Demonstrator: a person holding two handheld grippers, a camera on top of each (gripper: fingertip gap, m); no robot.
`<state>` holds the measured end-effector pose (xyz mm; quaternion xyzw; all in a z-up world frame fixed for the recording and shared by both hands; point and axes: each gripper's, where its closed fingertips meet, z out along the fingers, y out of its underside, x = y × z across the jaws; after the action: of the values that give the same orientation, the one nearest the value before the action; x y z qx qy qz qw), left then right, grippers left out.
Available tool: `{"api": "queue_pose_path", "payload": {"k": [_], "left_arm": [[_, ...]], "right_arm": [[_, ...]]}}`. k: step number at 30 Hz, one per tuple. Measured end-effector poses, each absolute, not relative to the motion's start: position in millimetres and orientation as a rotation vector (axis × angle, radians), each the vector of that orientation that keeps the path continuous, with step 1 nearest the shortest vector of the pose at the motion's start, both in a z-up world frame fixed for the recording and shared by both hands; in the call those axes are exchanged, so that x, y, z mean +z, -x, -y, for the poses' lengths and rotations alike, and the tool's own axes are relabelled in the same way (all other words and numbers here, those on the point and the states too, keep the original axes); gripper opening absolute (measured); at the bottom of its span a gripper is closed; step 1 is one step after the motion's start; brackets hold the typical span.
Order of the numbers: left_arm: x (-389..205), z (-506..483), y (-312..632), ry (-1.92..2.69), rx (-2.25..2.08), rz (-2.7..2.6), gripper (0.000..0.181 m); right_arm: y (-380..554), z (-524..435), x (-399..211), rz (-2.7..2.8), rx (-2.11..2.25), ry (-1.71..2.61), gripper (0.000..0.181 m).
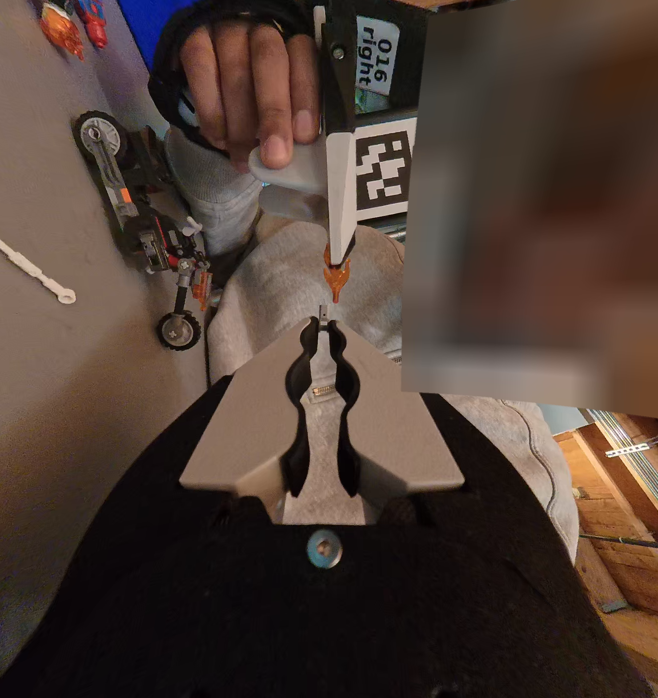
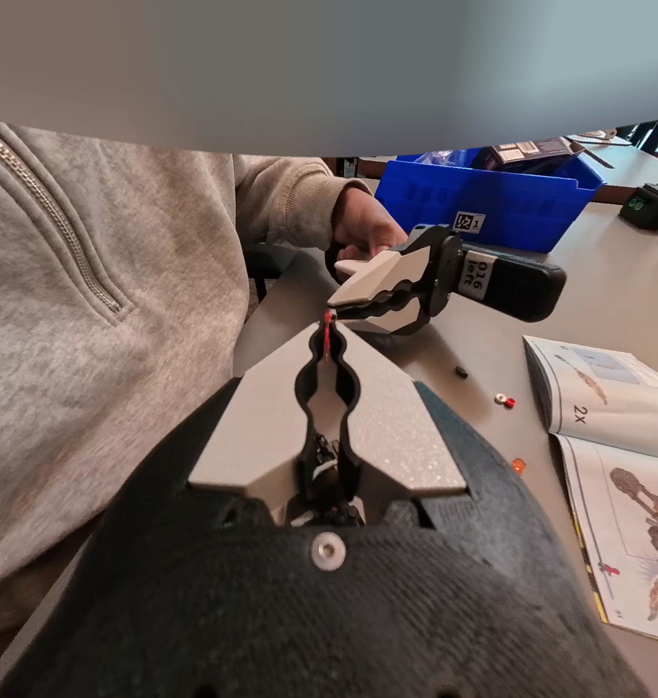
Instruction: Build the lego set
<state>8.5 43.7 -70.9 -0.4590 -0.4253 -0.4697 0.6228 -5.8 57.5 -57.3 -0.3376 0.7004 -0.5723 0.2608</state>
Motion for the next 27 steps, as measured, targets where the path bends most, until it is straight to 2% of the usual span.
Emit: {"api": "queue_pose_path", "payload": {"k": [27], "left_arm": [[-68.8, -49.9, -11.9, 1.053, -1.11, 0.948, 0.002]], "right_arm": [[1.1, -56.5, -63.5, -1.911, -1.494, 0.908, 0.0]]}}
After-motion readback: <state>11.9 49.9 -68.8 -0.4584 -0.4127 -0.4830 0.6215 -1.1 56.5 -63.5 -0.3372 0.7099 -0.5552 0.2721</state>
